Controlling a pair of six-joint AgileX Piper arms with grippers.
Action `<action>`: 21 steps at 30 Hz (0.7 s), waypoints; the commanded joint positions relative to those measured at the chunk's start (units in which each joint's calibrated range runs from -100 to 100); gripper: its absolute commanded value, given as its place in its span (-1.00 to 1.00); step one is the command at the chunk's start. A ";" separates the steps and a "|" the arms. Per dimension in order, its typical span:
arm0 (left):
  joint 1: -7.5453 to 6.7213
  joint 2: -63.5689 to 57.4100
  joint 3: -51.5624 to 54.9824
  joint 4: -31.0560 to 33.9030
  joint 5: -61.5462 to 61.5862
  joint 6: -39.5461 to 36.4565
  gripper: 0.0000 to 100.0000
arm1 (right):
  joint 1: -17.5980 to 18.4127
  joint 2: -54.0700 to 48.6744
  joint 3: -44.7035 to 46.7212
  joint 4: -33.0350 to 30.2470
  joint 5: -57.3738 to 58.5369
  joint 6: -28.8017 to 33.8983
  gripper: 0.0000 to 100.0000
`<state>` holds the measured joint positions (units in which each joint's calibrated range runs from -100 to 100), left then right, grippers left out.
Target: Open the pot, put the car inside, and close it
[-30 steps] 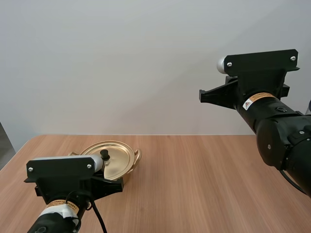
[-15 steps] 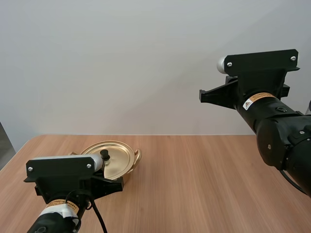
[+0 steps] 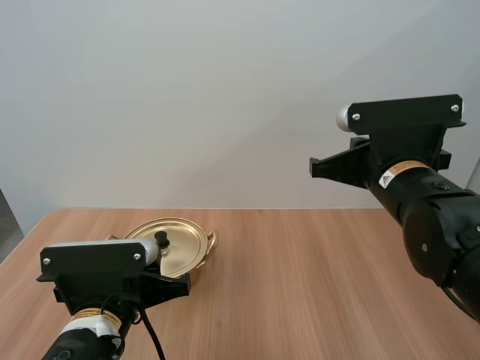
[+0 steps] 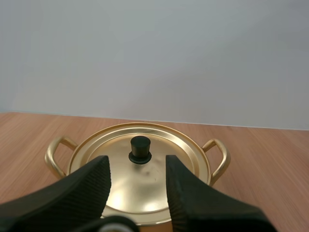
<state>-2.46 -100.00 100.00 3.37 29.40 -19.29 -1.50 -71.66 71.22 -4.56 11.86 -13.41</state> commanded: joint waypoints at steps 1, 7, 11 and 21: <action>0.02 0.00 0.00 -0.01 0.04 0.00 0.23 | 0.00 -5.49 4.46 0.06 5.64 0.01 -1.00; 0.02 0.00 0.00 -0.01 0.04 0.00 0.23 | 0.00 -17.73 16.80 0.06 5.68 0.01 -1.00; 0.02 0.00 0.00 -0.01 0.04 0.00 0.23 | 0.00 -25.16 23.85 0.06 6.00 0.01 -1.00; 0.02 0.00 0.00 -0.01 0.04 0.00 0.23 | 0.00 -28.34 28.78 3.60 19.44 0.01 -1.00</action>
<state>-2.46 -100.00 100.00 3.37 29.40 -19.29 -1.50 -100.00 100.00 -1.72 23.74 -13.41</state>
